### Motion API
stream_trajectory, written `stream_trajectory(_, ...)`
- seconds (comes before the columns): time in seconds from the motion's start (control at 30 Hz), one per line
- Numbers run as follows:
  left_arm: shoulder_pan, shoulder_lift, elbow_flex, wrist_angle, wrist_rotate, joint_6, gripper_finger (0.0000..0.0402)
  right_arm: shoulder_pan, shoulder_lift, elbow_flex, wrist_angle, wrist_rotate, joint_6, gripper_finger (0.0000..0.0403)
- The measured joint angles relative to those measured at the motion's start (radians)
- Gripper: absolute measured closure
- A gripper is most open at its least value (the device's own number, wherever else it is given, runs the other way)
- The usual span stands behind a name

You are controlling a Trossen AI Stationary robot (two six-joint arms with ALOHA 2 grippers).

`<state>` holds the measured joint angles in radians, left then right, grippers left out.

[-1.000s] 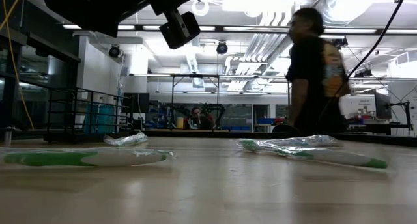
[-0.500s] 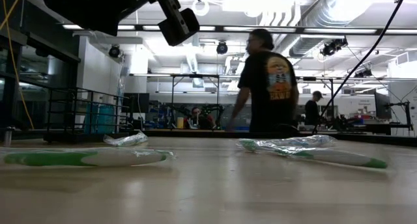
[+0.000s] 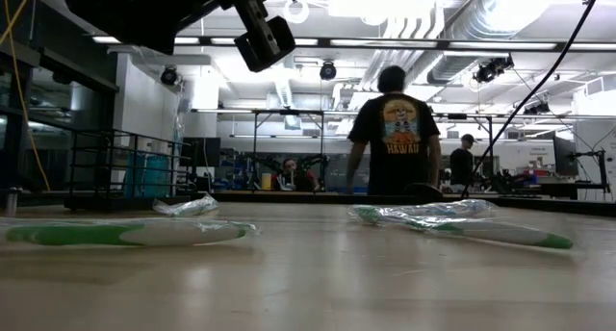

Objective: Pick & Place toothbrushing station
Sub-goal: Put the bottom blue toothbrush into the black wire organizer

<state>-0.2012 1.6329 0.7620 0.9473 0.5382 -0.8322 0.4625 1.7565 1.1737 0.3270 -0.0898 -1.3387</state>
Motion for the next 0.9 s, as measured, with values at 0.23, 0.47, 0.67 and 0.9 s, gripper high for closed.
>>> stream_trajectory(0.23,0.0,0.0,0.0,0.023,0.023,-0.002,0.0396,0.005,0.0,0.0,-0.007,-0.005,0.037,0.04)
stream_trajectory(0.47,0.031,0.0,0.0,0.011,0.041,0.018,0.0396,0.06,0.0,0.0,0.016,0.103,0.037,0.04)
stream_trajectory(0.67,0.101,-0.003,0.0,-0.11,0.031,0.077,0.0396,0.137,0.0,0.0,0.059,0.229,0.126,0.04)
stream_trajectory(0.9,0.176,-0.097,-0.001,-0.416,-0.157,0.236,0.0396,0.2,0.0,0.0,0.074,0.378,0.402,0.04)
